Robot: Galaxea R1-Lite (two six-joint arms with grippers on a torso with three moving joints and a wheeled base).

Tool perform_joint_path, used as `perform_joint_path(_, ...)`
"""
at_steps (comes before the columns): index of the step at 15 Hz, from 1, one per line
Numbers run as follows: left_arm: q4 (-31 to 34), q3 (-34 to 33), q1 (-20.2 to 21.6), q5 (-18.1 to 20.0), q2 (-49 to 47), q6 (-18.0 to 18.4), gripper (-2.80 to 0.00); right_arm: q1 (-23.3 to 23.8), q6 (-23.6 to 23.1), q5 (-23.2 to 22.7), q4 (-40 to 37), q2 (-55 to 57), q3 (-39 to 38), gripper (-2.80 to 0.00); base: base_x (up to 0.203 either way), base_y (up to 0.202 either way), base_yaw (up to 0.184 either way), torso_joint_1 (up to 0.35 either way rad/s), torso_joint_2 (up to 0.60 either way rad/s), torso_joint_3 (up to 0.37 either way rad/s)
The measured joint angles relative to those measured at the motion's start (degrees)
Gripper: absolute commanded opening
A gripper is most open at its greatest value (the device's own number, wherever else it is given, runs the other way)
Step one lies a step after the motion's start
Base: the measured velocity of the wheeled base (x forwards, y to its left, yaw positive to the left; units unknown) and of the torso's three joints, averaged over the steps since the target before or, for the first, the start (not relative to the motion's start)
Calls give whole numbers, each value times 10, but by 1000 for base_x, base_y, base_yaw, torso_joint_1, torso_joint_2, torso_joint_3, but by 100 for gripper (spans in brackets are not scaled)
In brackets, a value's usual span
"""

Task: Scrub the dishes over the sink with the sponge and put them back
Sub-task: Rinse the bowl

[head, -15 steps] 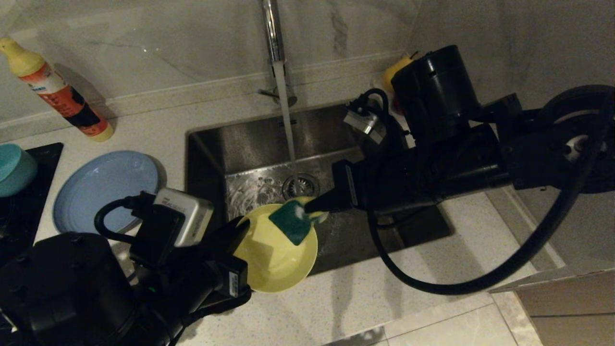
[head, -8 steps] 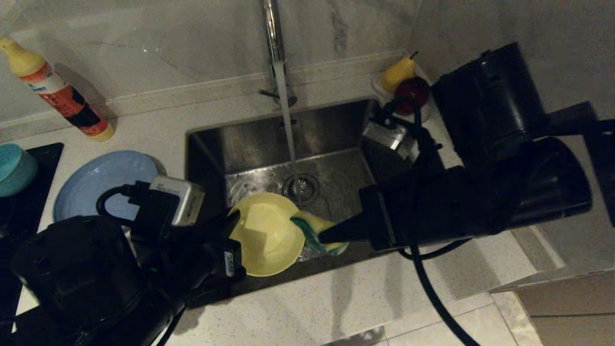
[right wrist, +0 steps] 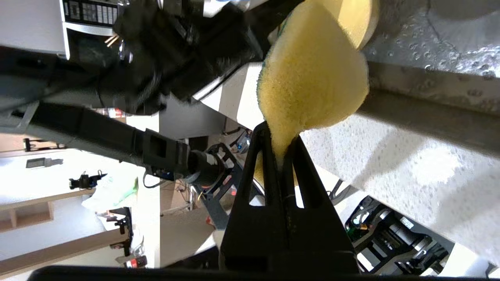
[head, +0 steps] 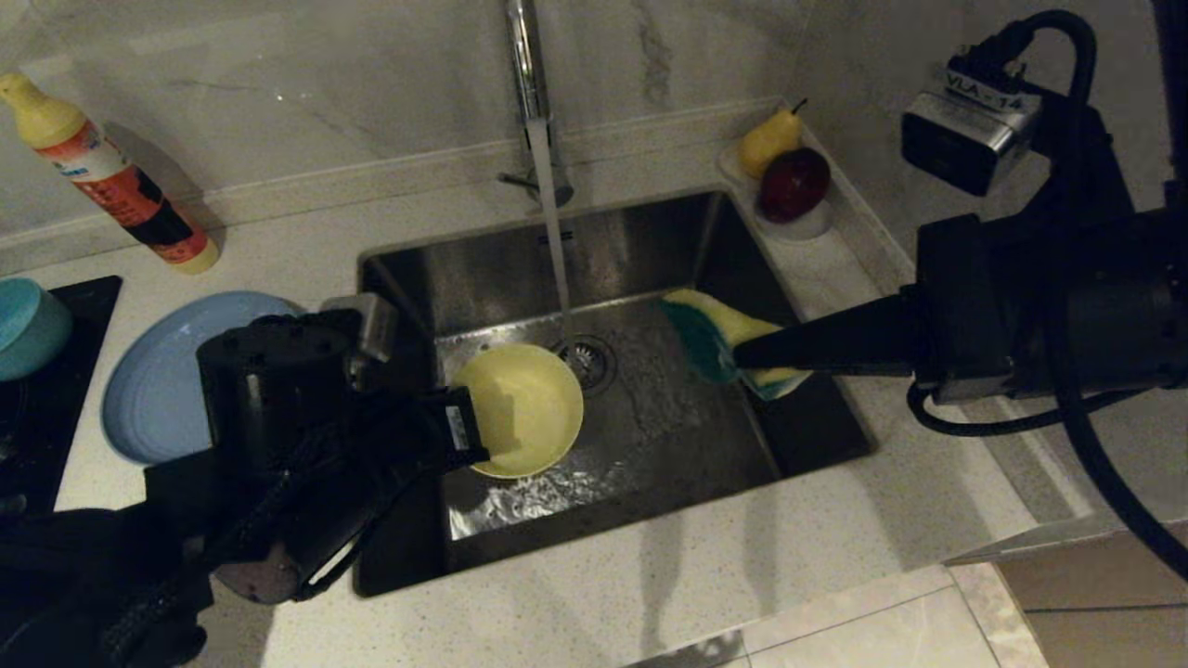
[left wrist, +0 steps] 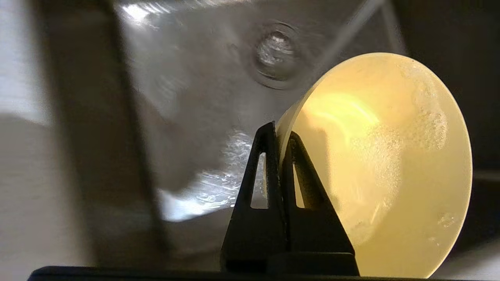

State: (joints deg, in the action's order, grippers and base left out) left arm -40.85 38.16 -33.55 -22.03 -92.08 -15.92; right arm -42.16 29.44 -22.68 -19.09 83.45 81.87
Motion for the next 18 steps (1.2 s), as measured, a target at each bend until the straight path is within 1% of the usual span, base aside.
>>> perform_joint_path(2, 47, 44, 9, 34, -14, -51, -280, 5, 0, -2, 2, -12, -16, -280, 0, 0, 0, 0, 0, 0)
perform_joint_path(4, 55, 75, 12, 40, -34, -76, -280, 7, 0, -3, 3, -23, -31, -280, 0, 0, 0, 0, 0, 0)
perform_joint_path(8, 58, 111, 16, 41, -73, -87, -280, 10, 0, -3, 4, -40, -56, -280, 0, 0, 0, 0, 0, 0)
perform_joint_path(12, 71, 153, 36, 41, -111, -98, -280, 20, -1, -4, 6, -47, -72, -280, 0, 0, 0, 0, 0, 0)
perform_joint_path(18, 75, 208, 46, 41, -154, -99, -280, 28, -2, -4, 6, -45, -78, -280, 0, 0, 0, 0, 0, 0)
